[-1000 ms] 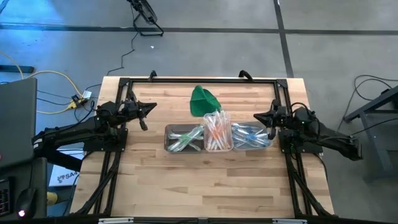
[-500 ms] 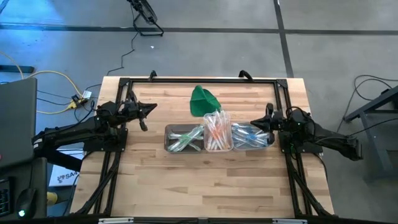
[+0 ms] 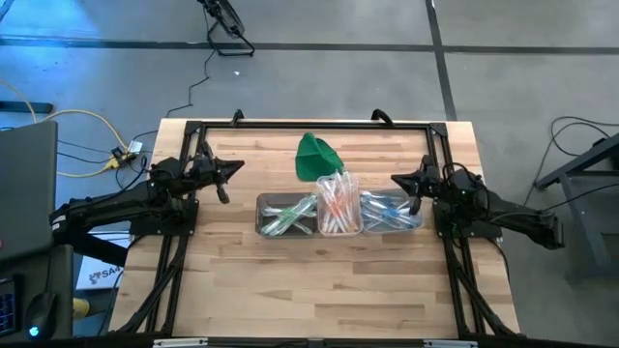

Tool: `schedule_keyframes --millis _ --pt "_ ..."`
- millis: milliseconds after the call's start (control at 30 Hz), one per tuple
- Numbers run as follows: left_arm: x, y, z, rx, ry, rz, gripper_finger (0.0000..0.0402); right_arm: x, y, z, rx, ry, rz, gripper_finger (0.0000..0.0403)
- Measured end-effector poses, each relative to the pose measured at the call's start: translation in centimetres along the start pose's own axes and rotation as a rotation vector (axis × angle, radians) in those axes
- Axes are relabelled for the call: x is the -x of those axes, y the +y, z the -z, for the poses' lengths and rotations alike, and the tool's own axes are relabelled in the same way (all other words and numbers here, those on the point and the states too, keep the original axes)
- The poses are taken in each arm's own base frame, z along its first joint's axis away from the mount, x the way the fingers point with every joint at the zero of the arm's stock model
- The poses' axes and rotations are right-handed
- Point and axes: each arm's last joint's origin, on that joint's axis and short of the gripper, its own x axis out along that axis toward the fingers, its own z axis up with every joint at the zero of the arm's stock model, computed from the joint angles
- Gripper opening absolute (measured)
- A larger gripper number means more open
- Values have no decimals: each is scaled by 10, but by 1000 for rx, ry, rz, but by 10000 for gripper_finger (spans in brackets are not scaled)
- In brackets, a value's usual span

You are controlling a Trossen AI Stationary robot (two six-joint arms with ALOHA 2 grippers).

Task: Pick & Place Toothbrushes
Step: Return to Home Position

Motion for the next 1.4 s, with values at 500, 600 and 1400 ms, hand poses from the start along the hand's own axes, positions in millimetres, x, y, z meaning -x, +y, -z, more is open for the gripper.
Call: schedule_keyframes --millis 500,600,1400 --pt "17 -1 11 -50 96 62 0 0 1 0 0 3 -20 2" --pt "25 0 11 -60 82 61 0 0 1 0 0 3 -20 2" --pt "20 -7 46 -25 102 149 0 0 1 0 -4 2 -22 2"
